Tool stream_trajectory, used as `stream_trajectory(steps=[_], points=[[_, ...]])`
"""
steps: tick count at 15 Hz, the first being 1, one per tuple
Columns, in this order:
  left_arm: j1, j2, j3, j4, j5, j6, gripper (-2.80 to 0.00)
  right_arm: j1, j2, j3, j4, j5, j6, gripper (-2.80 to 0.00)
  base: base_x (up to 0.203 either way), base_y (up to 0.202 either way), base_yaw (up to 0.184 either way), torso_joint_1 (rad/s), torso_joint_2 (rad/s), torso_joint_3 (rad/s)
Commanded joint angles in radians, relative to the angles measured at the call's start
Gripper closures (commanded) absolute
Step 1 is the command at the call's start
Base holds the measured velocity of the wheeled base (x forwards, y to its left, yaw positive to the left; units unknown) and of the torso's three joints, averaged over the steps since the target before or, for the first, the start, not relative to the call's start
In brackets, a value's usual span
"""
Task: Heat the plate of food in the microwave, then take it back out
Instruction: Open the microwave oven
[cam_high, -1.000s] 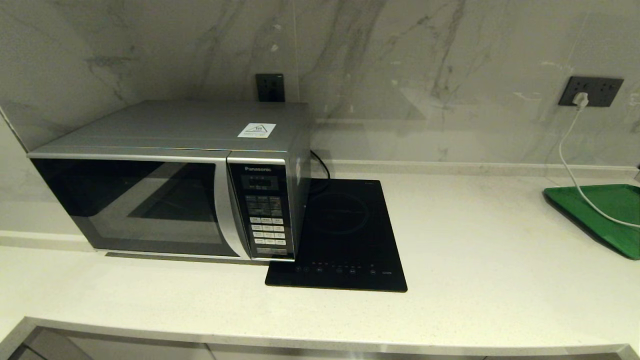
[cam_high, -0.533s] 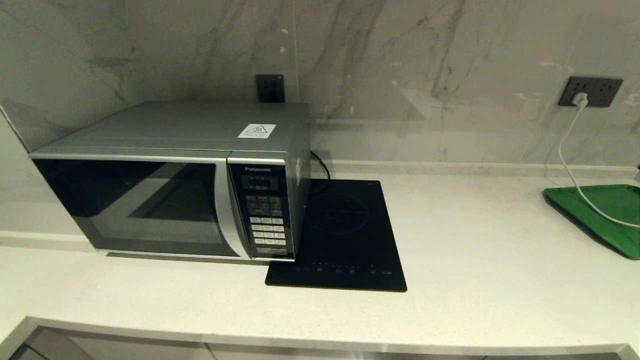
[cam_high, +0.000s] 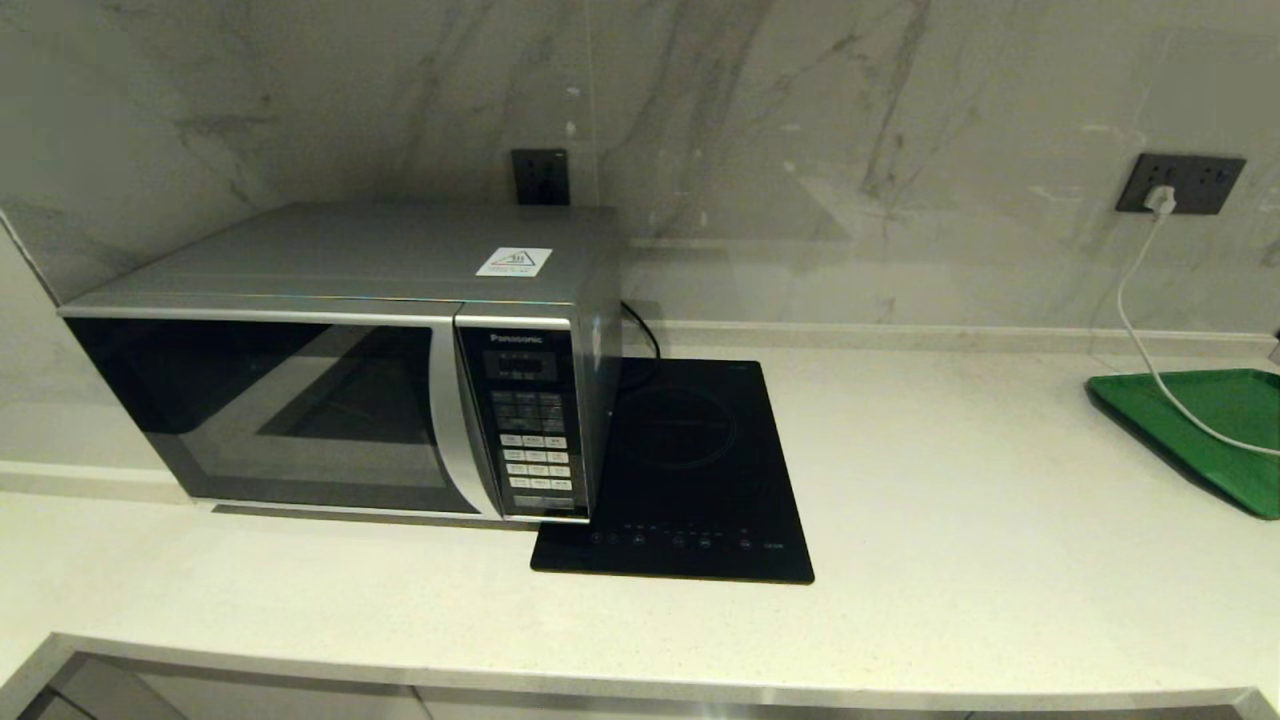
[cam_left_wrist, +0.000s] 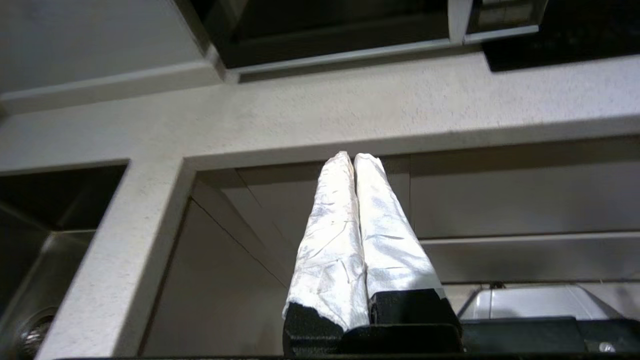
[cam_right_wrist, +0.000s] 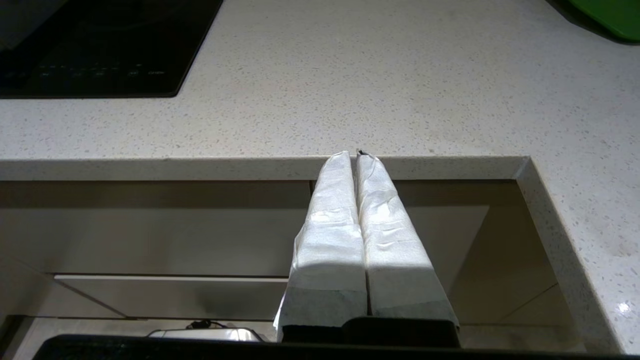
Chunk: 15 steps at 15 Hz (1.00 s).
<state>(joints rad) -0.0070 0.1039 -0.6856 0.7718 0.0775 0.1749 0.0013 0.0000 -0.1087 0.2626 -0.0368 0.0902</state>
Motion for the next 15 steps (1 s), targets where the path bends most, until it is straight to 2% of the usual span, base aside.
stream_trajectory(steps=[1,4,5,6,8,10,12,15], points=[[0.002,-0.080,0.226,-0.150,-0.029,-0.002,0.00,0.000,0.000,0.000,0.001,0.000,0.000,0.00,0.000,0.000,0.000,0.000,0.00,0.000],[0.004,-0.098,0.522,-0.510,-0.045,-0.007,0.00,0.000,0.000,0.000,0.001,0.000,0.000,0.00,0.000,0.000,0.000,0.000,0.00,0.000],[0.004,-0.101,0.593,-0.635,-0.052,-0.010,0.00,0.000,0.000,0.000,0.001,0.000,0.000,0.00,0.000,0.000,0.000,0.000,0.00,0.000],[0.004,-0.104,0.627,-0.708,-0.062,-0.012,0.00,0.000,0.000,0.000,0.001,0.000,0.000,0.00,0.000,0.000,0.000,0.000,0.00,0.000],[0.005,-0.105,0.650,-0.720,-0.115,-0.008,0.00,0.000,0.000,0.000,0.001,0.000,0.000,0.00,0.000,0.000,0.000,0.000,0.00,0.000],[0.005,-0.105,0.667,-0.745,-0.124,-0.006,0.00,0.000,0.000,0.000,0.001,0.000,0.000,0.00,0.000,0.000,0.000,0.000,0.00,0.000],[0.005,-0.098,0.652,-0.693,-0.130,-0.012,0.00,0.000,0.000,0.000,0.001,0.000,0.000,0.00,0.000,0.000,0.000,0.000,0.00,0.000],[0.008,-0.098,0.647,-0.679,-0.120,-0.036,0.00,0.000,0.000,0.000,0.001,0.000,0.000,0.00,0.000,0.000,0.000,0.000,0.00,0.000]])
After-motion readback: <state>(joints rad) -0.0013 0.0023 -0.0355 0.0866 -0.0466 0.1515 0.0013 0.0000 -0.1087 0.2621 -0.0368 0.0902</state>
